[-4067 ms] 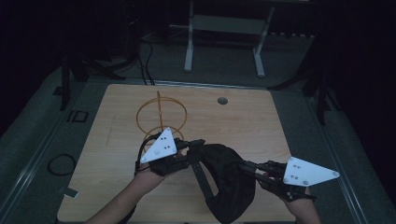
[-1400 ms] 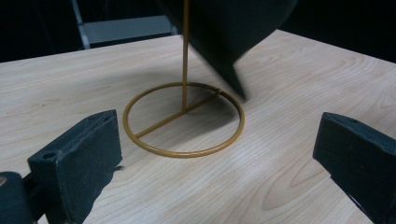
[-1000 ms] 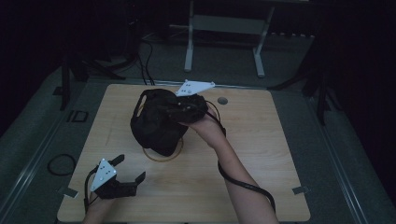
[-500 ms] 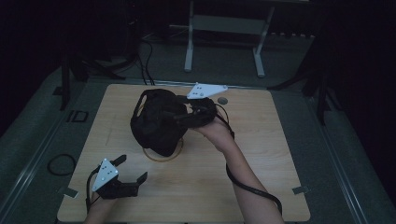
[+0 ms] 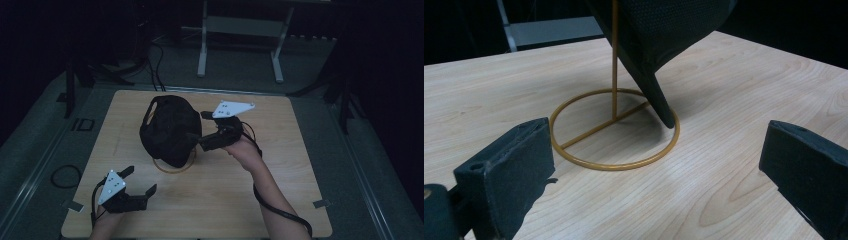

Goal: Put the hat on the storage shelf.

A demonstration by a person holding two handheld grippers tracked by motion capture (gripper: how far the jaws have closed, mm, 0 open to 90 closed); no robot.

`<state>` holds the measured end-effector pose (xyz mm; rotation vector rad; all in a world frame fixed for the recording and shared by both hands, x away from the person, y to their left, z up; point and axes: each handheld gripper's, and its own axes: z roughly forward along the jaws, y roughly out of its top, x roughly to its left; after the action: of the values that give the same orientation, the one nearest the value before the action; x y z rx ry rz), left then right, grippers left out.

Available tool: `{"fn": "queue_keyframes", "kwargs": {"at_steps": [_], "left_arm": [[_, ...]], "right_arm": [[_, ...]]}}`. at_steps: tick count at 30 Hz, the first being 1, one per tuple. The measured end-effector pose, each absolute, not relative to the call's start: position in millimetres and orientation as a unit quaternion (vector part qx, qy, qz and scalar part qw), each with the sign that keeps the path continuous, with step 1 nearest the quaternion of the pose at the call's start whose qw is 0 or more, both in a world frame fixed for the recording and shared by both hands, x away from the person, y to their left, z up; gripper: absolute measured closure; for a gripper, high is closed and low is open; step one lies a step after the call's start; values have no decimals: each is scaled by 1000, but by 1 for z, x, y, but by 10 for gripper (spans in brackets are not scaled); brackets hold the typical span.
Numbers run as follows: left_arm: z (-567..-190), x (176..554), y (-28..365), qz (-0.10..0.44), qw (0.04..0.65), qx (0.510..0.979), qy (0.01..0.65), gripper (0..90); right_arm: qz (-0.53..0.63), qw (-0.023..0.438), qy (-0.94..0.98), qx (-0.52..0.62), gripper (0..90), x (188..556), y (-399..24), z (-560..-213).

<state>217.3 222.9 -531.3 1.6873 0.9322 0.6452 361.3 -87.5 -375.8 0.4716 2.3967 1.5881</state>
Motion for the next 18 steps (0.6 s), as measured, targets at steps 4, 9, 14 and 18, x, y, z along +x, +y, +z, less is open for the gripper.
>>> {"fn": "queue_keyframes", "kwargs": {"at_steps": [4,9,14,18], "left_arm": [[-532,217,222,268,528,706,388,15],[-534,217,223,267,524,710,387,15],[-536,218,222,261,527,710,388,15],[-538,218,220,258,525,714,385,15]], "right_arm": [[541,120,818,156,139,357,-94,-383],[543,132,817,144,139,352,-102,-394],[536,134,821,144,139,348,-110,-404],[531,133,825,142,139,342,-117,-414]]}}
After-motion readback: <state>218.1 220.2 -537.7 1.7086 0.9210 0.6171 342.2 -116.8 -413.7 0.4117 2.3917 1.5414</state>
